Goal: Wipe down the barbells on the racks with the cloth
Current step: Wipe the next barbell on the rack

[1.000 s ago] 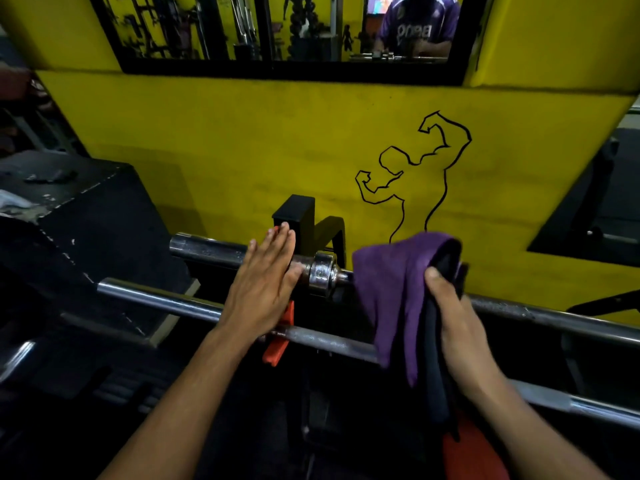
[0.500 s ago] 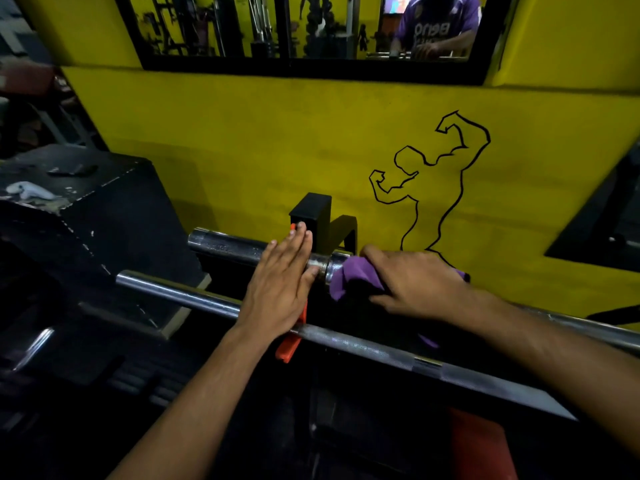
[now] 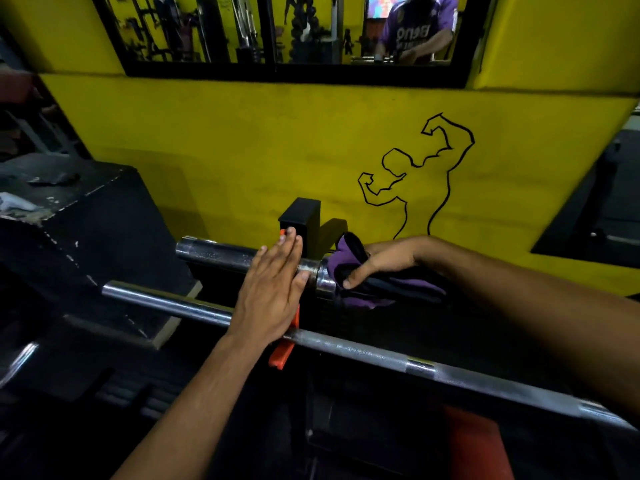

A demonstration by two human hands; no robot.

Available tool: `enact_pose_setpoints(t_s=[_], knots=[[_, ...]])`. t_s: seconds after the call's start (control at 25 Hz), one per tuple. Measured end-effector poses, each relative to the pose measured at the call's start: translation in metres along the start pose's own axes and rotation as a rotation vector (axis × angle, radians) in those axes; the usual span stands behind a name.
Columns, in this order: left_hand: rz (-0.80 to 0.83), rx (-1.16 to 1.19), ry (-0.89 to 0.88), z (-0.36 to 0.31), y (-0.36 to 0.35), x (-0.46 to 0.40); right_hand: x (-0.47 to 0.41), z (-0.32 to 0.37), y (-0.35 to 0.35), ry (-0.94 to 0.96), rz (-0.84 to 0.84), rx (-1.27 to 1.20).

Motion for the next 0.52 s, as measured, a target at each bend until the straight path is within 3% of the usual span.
enact_pose_setpoints(t_s=[0.16,0.24,0.32,0.52], knots=[[-0.005,-0.003,-0.001,0.000,0.000,0.000,0.030,0.018,-0.021,0.236,-0.581,0.914],[-0.007,0.004,-0.001,0.001,0.000,0.001,0.035,0.019,-0.034,0.289,-0.664,1.067],[-0.005,0.003,-0.003,0.001,-0.001,0.001,0.032,0.021,-0.023,0.249,-0.548,0.887],[0.006,0.013,-0.005,0.001,0.000,0.002,0.011,-0.003,0.000,-0.154,0.141,-0.209]])
Point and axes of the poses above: each hand's wrist, its own x-axis away from the middle knuckle, its own y-axis out of the back of the hand, z = x × y, the point moved 3 cm from there along -x, towards the middle knuckle, and after that the axes turned 12 degrees about -z, right-handed, at the moved point
